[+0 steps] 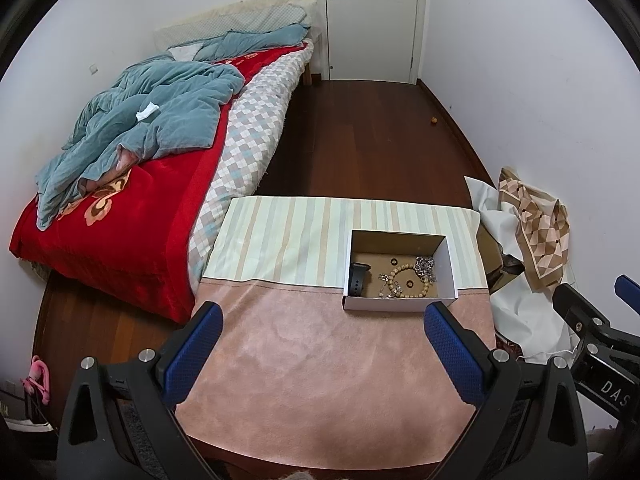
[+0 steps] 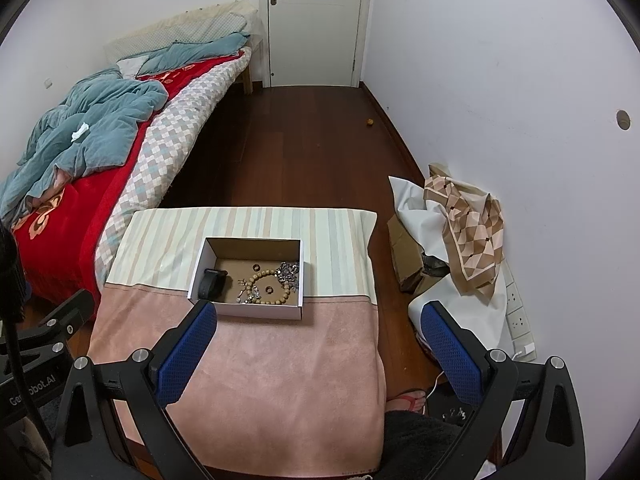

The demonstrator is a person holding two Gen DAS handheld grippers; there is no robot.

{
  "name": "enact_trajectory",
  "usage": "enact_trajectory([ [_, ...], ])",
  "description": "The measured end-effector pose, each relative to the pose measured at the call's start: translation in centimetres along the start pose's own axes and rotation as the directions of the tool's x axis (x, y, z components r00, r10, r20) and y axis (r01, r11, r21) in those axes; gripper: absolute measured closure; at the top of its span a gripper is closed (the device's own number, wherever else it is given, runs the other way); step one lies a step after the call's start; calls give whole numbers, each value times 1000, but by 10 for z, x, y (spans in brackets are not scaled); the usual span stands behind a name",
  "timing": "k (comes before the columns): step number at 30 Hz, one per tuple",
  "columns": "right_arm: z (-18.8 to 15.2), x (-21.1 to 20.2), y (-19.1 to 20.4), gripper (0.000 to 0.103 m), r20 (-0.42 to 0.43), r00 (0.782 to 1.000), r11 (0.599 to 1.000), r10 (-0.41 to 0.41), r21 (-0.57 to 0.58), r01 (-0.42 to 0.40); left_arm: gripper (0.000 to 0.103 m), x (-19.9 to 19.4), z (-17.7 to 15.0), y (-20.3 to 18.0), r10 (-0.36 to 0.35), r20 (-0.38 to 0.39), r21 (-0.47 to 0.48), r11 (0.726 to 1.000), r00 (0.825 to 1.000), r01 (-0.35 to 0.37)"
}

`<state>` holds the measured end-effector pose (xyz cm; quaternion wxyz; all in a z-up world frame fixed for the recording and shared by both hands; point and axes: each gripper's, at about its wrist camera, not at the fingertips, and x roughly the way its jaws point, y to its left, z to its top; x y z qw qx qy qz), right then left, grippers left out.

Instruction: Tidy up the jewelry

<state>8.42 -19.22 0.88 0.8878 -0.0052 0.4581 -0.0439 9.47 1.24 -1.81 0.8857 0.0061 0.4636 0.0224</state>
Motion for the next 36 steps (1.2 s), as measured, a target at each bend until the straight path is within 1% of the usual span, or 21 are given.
enact_trajectory([
  [36,-2,4,-3,0,-6,1000,1000,2,-6,-2,0,0,-5,1,0,10,-9,1000,1000,0],
])
